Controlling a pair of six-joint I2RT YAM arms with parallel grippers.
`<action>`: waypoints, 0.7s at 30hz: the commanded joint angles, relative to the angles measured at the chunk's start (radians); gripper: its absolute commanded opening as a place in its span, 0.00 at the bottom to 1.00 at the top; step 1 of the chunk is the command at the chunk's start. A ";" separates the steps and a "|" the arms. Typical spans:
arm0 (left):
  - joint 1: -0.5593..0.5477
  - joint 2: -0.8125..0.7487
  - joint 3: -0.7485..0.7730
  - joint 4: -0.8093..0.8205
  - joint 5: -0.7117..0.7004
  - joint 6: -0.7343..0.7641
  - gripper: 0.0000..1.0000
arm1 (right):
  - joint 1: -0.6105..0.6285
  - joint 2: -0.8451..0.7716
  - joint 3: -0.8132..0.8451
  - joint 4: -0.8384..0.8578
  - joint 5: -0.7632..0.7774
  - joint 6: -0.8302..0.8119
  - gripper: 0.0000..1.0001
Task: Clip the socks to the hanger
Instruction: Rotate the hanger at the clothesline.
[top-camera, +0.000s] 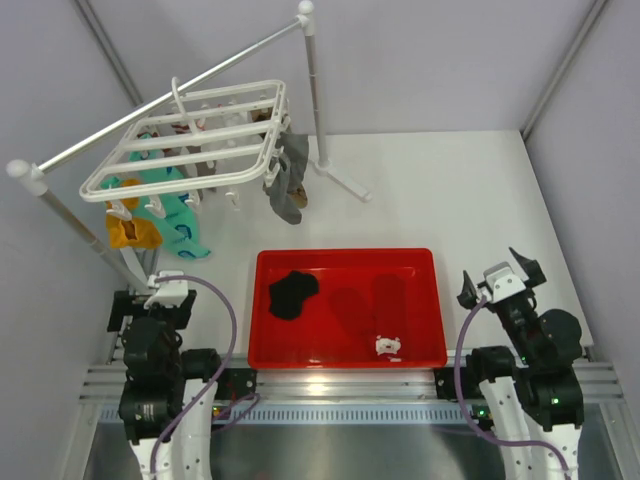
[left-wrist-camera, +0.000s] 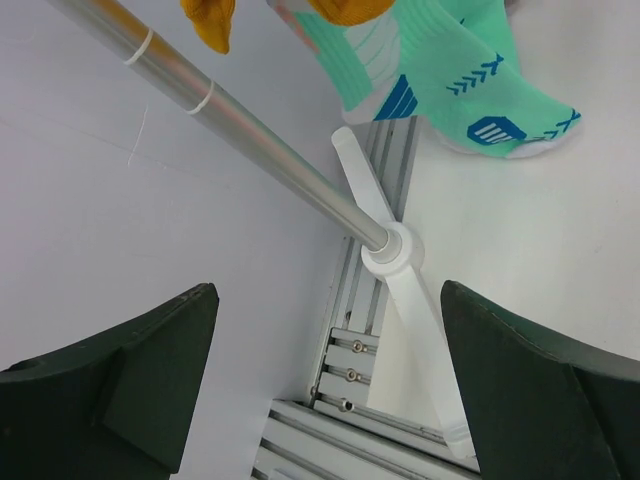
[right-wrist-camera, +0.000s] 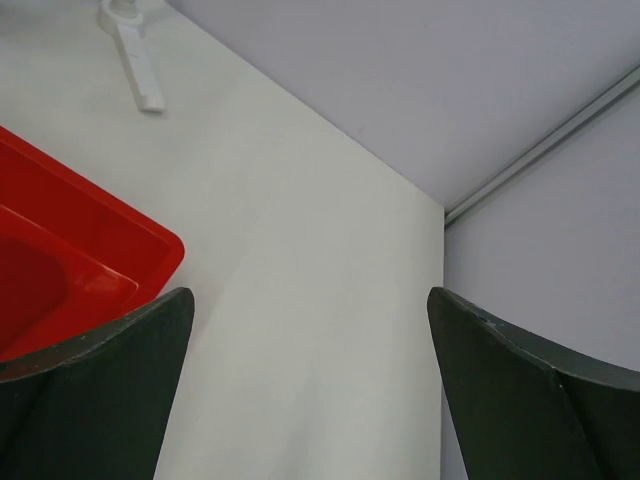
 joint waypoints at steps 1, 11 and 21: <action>-0.003 -0.003 0.075 0.016 0.022 -0.003 0.98 | -0.014 0.006 0.041 0.022 -0.025 0.031 1.00; 0.001 0.191 0.583 -0.230 0.351 -0.299 0.98 | -0.012 0.277 0.139 0.084 -0.233 0.148 1.00; 0.020 0.351 0.880 -0.192 0.580 -0.647 0.97 | 0.018 0.600 0.269 0.401 -0.540 0.552 1.00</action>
